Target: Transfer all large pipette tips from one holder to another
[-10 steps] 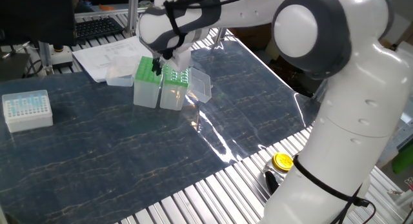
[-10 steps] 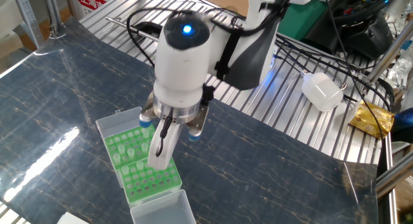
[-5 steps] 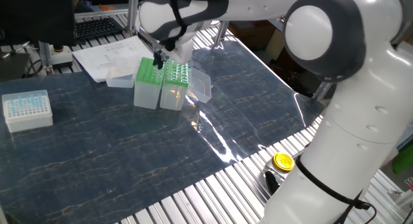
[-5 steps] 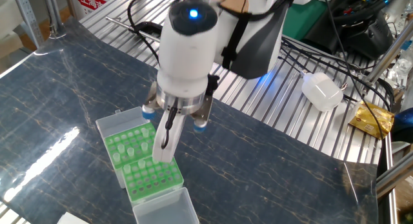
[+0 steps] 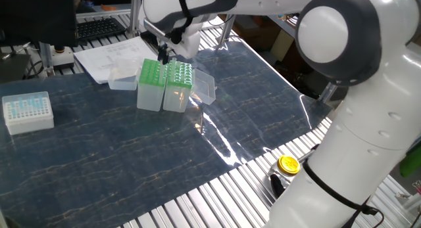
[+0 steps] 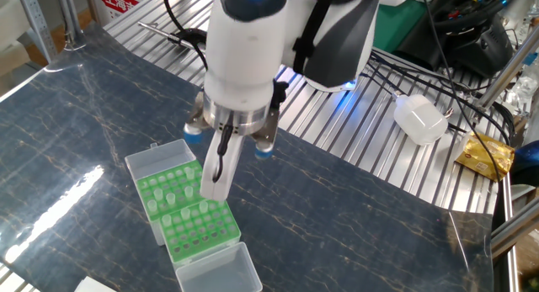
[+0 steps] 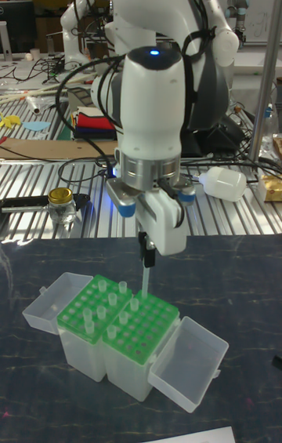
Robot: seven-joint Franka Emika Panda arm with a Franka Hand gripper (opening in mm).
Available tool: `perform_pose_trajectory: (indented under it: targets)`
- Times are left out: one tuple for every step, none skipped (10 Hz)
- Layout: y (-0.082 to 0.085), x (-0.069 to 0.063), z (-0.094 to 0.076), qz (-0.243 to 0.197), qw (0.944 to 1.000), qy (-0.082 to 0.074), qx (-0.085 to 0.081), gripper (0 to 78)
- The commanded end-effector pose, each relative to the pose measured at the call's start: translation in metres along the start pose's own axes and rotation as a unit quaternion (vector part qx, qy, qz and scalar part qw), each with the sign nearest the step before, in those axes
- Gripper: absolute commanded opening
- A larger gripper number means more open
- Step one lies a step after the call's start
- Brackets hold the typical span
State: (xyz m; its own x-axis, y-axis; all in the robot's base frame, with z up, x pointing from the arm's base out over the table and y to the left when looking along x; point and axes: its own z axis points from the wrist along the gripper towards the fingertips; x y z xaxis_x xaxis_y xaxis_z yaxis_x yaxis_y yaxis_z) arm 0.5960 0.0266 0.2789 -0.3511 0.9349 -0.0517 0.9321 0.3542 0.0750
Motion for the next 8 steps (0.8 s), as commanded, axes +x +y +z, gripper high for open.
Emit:
perform_pose_trajectory:
  targets:
    - [0.002, -0.004, -0.017, -0.013, 0.9999, 0.005, -0.004, 1.2]
    - [0.002, -0.005, -0.019, -0.013, 0.9999, 0.007, -0.005, 1.2]
    - [0.0, -0.008, -0.03, -0.021, 0.9997, 0.012, -0.007, 1.2]
    - [-0.003, -0.01, -0.036, -0.023, 0.9996, 0.014, -0.007, 1.2]
    - [-0.004, -0.011, -0.041, -0.023, 0.9996, 0.016, -0.008, 1.2]
    - [-0.006, -0.013, -0.046, -0.024, 0.9995, 0.019, -0.008, 1.2]
    - [-0.007, -0.013, -0.048, -0.025, 0.9995, 0.02, -0.009, 1.2]
    - [-0.008, -0.014, -0.049, -0.026, 0.9994, 0.019, -0.008, 1.2]
